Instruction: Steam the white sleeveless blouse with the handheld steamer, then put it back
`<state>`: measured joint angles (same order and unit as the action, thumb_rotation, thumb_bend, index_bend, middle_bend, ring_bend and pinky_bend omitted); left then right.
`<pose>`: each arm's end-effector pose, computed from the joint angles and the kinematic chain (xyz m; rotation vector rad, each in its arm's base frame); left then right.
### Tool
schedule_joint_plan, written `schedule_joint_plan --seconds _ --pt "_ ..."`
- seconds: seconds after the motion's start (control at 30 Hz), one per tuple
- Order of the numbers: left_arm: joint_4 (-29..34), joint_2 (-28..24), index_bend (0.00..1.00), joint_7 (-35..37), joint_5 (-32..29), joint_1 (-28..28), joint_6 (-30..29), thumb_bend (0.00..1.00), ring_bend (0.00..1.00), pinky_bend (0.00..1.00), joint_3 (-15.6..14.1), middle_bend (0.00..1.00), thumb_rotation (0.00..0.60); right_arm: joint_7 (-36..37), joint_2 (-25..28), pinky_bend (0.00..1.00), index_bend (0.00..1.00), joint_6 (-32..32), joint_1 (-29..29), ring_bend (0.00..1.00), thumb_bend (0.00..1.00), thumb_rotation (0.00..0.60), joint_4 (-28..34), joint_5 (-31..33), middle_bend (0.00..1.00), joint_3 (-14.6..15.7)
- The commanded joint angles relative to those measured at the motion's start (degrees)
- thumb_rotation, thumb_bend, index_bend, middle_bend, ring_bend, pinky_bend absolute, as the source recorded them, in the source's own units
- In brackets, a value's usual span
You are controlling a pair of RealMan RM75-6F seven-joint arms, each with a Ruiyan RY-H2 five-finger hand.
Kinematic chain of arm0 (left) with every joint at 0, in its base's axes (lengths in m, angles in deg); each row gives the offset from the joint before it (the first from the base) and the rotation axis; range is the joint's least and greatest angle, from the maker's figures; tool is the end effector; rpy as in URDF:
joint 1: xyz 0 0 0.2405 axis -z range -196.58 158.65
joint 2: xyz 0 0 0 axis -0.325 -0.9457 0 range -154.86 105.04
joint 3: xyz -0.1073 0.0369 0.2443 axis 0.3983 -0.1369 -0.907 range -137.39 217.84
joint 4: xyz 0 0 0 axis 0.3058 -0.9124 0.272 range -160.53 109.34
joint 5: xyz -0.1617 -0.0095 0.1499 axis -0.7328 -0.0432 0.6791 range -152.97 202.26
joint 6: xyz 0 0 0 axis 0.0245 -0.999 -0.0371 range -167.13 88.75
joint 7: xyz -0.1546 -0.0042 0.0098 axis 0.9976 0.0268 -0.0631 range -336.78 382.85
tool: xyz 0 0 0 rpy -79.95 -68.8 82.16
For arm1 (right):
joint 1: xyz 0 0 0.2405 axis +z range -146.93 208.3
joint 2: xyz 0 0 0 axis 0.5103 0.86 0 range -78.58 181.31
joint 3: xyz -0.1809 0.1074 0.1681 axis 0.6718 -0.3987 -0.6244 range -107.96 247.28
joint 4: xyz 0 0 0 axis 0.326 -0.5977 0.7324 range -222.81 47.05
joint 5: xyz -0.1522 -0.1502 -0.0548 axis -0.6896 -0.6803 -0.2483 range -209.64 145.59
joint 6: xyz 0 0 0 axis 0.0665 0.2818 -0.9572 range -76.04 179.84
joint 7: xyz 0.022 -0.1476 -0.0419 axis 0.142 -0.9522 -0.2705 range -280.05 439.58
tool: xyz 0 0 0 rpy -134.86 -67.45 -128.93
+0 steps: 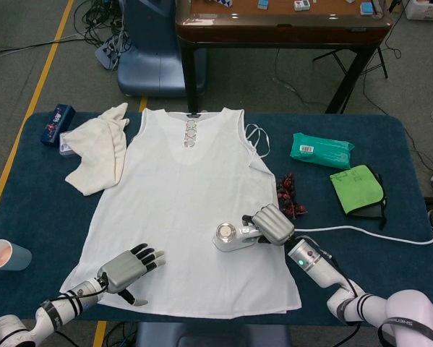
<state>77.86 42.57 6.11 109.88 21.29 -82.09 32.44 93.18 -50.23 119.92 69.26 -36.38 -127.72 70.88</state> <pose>-0.2014 0.2490 0.0047 -2.4495 -0.8014 -0.5485 -0.2083 -0.3428 -0.0717 2.0519 -0.7645 1.1640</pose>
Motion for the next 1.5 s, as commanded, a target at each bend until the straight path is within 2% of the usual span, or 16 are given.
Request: schedule_joint_plan --seconds 0.03,0.47,0.73,1.07,1.5 --pt "0.2 -0.2 0.04 -0.1 0.0 -0.1 -0.1 0.14 0.0 0.0 -0.1 0.0 0.273 0.5 -1.5 0.73 0.91 -0.5 0.6 0.85 0.62 0.6 -1.1 0.1 0.86 -0.4" --pt "1.1 -1.0 0.04 -0.6 -0.1 -0.5 -0.6 0.14 0.0 0.0 -0.1 0.0 0.271 0.0 -6.4 0.73 0.91 -2.6 4.4 0.85 0.62 0.6 -1.7 -0.8 0.86 -1.5" --pt "1.0 -0.8 0.04 -0.7 -0.3 -0.4 -0.3 0.14 0.0 0.0 0.0 0.0 0.271 -0.2 -7.0 0.73 0.91 -2.6 4.9 0.85 0.62 0.6 -1.4 -1.3 0.85 -0.8" --pt "1.1 -0.8 0.04 -1.0 -0.5 -0.2 -0.1 0.14 0.0 0.0 0.2 0.0 0.271 -0.7 -3.5 0.73 0.91 -1.0 2.7 0.85 0.62 0.6 -0.1 -1.2 0.86 0.7" --pt "1.6 -0.9 0.04 -1.9 -0.8 -0.1 0.0 0.14 0.0 0.0 0.2 0.0 0.274 -3.4 3.7 0.73 0.91 0.0 -0.7 0.85 0.62 0.6 4.3 0.0 0.85 1.9"
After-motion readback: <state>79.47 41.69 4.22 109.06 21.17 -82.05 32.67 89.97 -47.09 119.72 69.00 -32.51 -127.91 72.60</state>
